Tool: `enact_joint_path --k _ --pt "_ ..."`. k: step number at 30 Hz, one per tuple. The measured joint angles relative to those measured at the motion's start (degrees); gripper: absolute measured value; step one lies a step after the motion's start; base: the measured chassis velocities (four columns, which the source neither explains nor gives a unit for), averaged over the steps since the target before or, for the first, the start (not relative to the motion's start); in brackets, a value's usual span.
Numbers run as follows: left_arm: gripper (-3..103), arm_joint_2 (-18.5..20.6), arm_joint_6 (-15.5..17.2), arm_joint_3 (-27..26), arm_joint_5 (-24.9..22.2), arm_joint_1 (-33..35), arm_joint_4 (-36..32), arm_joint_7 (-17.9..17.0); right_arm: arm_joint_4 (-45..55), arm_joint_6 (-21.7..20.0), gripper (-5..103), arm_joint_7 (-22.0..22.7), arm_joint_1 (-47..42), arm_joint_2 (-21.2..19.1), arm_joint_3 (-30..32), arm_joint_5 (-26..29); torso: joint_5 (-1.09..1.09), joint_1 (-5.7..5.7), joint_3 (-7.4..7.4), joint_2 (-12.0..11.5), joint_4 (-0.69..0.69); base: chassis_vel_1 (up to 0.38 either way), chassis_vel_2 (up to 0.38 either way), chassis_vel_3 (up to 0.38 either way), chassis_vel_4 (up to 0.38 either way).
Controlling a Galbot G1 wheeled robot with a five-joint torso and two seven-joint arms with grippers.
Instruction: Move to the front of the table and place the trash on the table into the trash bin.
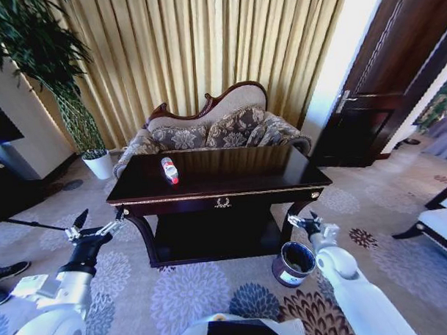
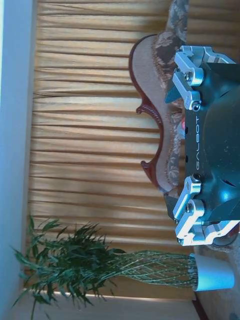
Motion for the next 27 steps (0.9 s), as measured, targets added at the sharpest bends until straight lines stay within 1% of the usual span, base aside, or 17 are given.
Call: enact_joint_path --k 1,2,3,5,6,8,11,13,14,16,17,18,21,27 --pt "100 0.00 0.00 0.02 -0.03 -0.03 0.00 0.04 2.17 -0.36 100 0.25 -0.75 0.06 0.00 0.02 0.01 0.00 0.00 0.00 0.01 0.000 0.000 0.000 0.000" --pt "100 -0.01 0.00 0.07 -0.10 -0.09 0.00 0.00 6.66 -0.94 100 0.78 -2.36 0.31 -0.30 -0.04 0.02 0.00 0.00 0.00 -0.02 0.000 0.000 0.000 0.000" --pt "100 0.00 0.00 0.07 -0.19 -0.13 0.00 0.00 8.98 -1.14 100 1.12 -3.13 0.46 -0.49 -0.13 0.02 0.00 0.00 0.00 -0.01 0.000 0.000 0.000 0.000" --pt "100 -0.01 0.00 0.07 -0.32 -0.14 0.00 0.00 10.62 -1.24 100 1.26 -3.66 0.58 -0.71 -0.17 0.01 0.00 0.00 0.00 -0.02 0.000 0.000 0.000 0.000" --pt "100 0.01 0.00 -0.07 -0.75 -0.16 0.00 -0.01 14.56 -1.48 100 1.77 -5.03 0.87 -1.25 -0.50 0.02 0.00 0.00 0.00 -0.02 0.000 0.000 0.000 0.000" --pt "100 0.14 0.00 -0.37 -1.12 -0.18 0.00 0.02 18.98 -1.80 100 2.07 -6.43 1.10 -1.85 -1.00 0.02 0.00 0.00 0.00 -0.01 0.000 0.000 0.000 0.000" --pt "100 0.28 0.01 -0.46 -1.22 -0.20 0.00 0.06 21.86 -2.25 100 2.21 -7.21 1.19 -2.39 -1.27 0.02 0.00 0.00 0.00 -0.02 0.000 0.000 0.000 0.000" --pt "100 0.31 0.02 -0.45 -1.23 -0.21 0.00 0.13 22.81 -2.73 100 2.22 -6.97 1.18 -2.72 -1.30 0.01 -0.01 0.00 0.00 -0.02 0.000 0.000 0.000 0.000" --pt "100 0.33 0.03 -0.24 -1.23 -0.22 0.00 0.31 21.97 -3.19 100 2.21 -5.22 0.91 -3.43 -1.32 0.02 0.00 0.00 0.00 -0.01 0.000 0.000 0.000 0.000" --pt "100 0.35 0.03 -0.21 -1.22 -0.22 -0.01 0.37 21.45 -3.24 100 2.20 -4.73 0.82 -3.57 -1.33 0.02 -0.01 0.00 0.00 -0.01 0.000 0.000 0.000 0.000" --pt "100 0.48 0.03 -0.20 -1.22 -0.20 -0.01 0.50 19.65 -3.27 100 1.98 -3.26 0.48 -3.89 -1.31 0.04 0.00 0.01 0.00 0.01 0.000 0.000 0.000 0.000" --pt "100 0.61 0.03 -0.26 -1.23 -0.18 -0.01 0.54 18.85 -3.27 100 1.75 -2.74 0.25 -3.99 -1.17 0.04 0.00 0.01 0.00 0.00 0.000 0.000 0.000 0.000" --pt "100 0.80 0.03 -0.47 -1.29 -0.11 -0.01 0.56 17.01 -3.12 100 0.82 -2.38 -0.08 -4.04 -0.97 0.04 0.00 0.01 0.00 -0.01 0.000 0.000 0.000 0.000" --pt "100 0.73 0.04 -0.40 -1.30 0.03 -0.01 0.60 15.45 -2.73 100 0.42 -1.72 -0.08 -4.30 -0.87 0.03 -0.01 0.00 0.00 -0.01 0.000 0.000 0.000 0.000"
